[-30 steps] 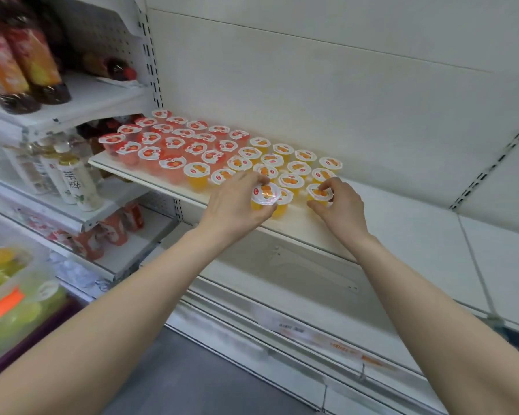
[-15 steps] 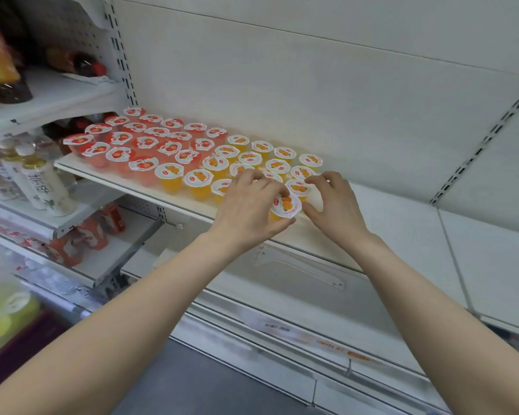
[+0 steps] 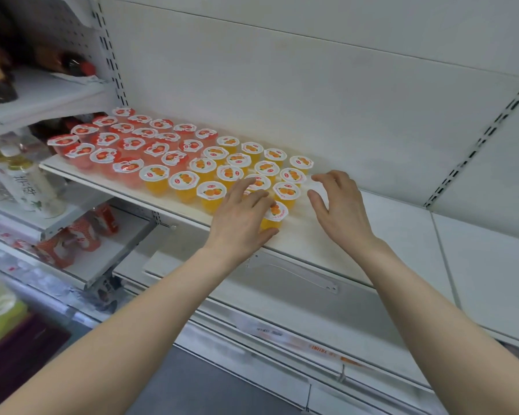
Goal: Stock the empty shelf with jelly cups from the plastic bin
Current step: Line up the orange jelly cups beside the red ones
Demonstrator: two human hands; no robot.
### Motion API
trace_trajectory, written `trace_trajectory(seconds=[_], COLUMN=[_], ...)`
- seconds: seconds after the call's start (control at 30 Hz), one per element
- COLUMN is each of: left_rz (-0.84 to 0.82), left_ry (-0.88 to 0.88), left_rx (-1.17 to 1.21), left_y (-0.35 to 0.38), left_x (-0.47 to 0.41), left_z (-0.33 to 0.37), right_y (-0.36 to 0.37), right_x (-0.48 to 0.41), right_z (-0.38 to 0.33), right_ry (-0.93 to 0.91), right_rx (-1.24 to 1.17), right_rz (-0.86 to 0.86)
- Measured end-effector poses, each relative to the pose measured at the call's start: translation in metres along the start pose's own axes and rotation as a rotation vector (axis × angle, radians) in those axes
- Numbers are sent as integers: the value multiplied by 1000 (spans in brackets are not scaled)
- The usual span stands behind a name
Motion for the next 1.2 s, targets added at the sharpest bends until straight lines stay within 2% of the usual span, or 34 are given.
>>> trace_trajectory(seconds=[0.37, 0.63, 0.83, 1.2], left_rz=[-11, 54, 120, 51], left_ry=[2, 23, -3, -136], left_rx=[24, 16, -29, -166], left_y=[4, -21, -62, -139], left_x=[-2, 0, 17, 90], left_z=[2, -21, -73, -218], right_y=[-8, -14, -9, 52], right_x=[-10, -20, -24, -19], right_z=[-12, -48, -100, -250], right_ry=[-59, -137, -177, -299], right_rx=[36, 118, 143, 140], right_rz=[18, 5, 17, -34])
Point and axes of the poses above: each hand's wrist, its own x-axis away from the middle knuckle, its own y-axis out of the palm, z = x × y, the point moved 8 cm from there along -x, towards the middle knuckle, and after that the axes turned 4 degrees about -y, right-handed, at the moved point
